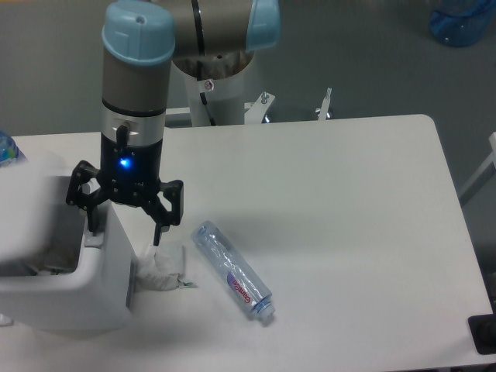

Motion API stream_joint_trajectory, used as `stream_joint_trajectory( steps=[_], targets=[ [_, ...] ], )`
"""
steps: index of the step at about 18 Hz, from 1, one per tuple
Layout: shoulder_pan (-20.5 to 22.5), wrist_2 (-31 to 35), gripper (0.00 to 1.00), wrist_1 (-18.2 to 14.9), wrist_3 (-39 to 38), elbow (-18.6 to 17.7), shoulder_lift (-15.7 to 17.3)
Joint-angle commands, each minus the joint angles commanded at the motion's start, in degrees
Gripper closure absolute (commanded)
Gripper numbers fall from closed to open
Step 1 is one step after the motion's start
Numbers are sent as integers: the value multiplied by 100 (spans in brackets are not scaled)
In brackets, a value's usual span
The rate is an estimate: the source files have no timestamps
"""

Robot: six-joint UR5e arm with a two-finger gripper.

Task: Open the trash can

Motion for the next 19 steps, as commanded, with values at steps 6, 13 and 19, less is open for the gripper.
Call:
stream_joint_trajectory(
  steps=[6, 13, 19],
  targets=[
    [44, -9, 0, 0, 52, 500, -17],
    [448, 736, 0, -17, 684, 888, -220],
    [773, 1222, 0, -79, 1389, 861, -202]
  ],
)
